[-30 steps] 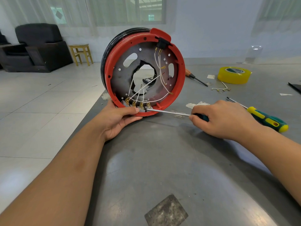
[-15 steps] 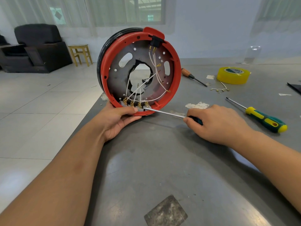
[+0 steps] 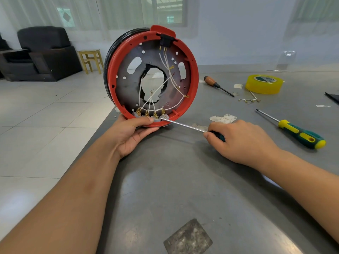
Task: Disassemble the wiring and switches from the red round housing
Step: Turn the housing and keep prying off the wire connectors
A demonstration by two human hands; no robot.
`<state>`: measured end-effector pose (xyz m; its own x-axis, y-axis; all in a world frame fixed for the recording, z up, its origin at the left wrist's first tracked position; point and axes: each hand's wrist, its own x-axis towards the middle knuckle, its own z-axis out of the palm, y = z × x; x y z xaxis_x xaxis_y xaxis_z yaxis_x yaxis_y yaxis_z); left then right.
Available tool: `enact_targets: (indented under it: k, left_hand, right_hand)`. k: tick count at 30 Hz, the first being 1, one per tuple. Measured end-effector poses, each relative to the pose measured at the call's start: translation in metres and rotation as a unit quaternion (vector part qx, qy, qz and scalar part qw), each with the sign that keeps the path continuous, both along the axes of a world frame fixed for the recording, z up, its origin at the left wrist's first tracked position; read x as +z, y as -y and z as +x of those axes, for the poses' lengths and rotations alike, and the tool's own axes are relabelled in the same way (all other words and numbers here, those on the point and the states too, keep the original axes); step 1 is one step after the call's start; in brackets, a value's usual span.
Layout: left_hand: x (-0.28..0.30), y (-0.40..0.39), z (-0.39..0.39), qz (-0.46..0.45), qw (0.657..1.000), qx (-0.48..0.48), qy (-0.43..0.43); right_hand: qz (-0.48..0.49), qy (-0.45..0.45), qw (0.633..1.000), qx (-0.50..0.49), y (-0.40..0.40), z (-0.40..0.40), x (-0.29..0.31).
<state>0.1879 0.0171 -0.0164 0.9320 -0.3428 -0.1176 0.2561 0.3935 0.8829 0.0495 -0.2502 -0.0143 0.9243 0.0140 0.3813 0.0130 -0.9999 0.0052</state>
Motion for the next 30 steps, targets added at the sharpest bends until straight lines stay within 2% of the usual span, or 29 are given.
enact_targets:
  k: [17,27,30]
  left_hand:
    - [-0.002,0.000,0.002,-0.064,0.997,0.033,-0.035]
    - [-0.001,0.000,0.001,-0.056,0.997,0.028,-0.040]
    - [0.000,0.001,0.000,-0.062,0.997,0.032,-0.041]
  right_hand:
    - [0.040,-0.015,0.999,-0.011,-0.020,-0.002,0.001]
    - [0.055,-0.037,0.998,0.003,-0.018,-0.002,0.003]
    - [0.048,-0.017,0.999,0.008,-0.011,-0.001,0.004]
